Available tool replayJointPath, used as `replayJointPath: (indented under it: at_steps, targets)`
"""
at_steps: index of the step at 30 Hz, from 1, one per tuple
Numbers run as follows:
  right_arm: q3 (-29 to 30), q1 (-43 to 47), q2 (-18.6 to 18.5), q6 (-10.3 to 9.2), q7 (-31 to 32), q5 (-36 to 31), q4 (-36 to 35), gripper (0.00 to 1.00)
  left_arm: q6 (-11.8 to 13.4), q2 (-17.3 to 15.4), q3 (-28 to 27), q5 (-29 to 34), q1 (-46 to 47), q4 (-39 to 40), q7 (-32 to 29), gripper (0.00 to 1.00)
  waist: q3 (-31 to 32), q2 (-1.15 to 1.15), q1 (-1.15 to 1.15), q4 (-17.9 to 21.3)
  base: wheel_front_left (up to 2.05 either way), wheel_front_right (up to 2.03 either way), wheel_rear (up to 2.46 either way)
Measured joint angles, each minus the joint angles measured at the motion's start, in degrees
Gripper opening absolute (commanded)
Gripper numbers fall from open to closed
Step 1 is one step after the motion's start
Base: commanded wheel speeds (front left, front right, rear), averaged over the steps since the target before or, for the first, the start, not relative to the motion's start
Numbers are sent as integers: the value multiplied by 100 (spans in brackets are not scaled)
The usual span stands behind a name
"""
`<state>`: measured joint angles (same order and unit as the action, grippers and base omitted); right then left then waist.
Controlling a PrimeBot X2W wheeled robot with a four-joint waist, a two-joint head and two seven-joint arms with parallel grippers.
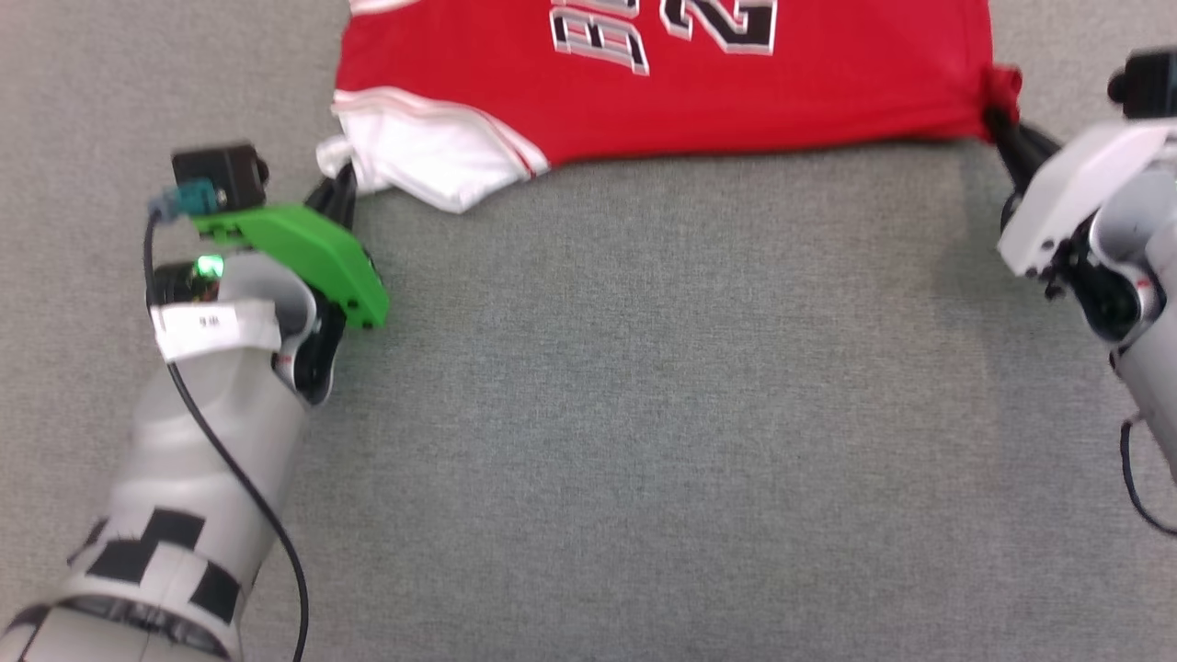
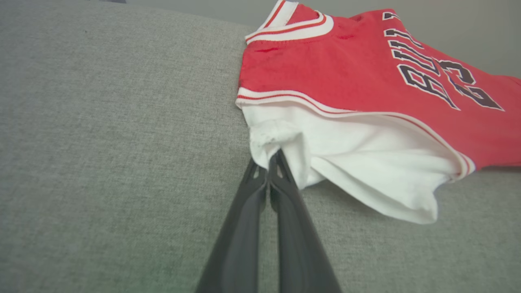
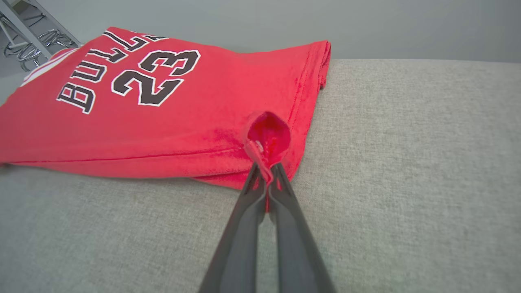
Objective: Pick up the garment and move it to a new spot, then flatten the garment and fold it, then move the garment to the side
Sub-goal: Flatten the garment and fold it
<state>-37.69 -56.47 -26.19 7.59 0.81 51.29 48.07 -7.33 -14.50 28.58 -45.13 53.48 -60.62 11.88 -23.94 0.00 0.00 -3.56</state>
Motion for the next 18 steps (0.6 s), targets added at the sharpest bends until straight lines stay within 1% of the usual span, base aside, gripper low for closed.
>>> replayJointPath:
  at_steps: [5,9,14,16,18]
  targets:
    - [33,783,-166,0,-88,180,-315,0,9,-225,73,-19,-755,510,-27,0,450,0,0,-11,0,0,0]
    - [107,1315,-264,1,-88,272,-549,0,169,-423,79,-48,-1311,1099,-152,0,788,0,0,-12,0,0,0]
    - [264,2004,-324,1,-12,292,-842,0,568,-734,42,-230,-2358,2191,-448,0,1231,0,0,14,0,0,0]
    - [347,2273,-328,1,29,291,-945,0,788,-844,26,-336,-2819,2685,-563,0,1391,0,0,29,0,0,0]
    - [470,2604,-337,1,81,281,-1053,0,1062,-994,-12,-402,-3368,3298,-722,0,1574,0,0,49,0,0,0]
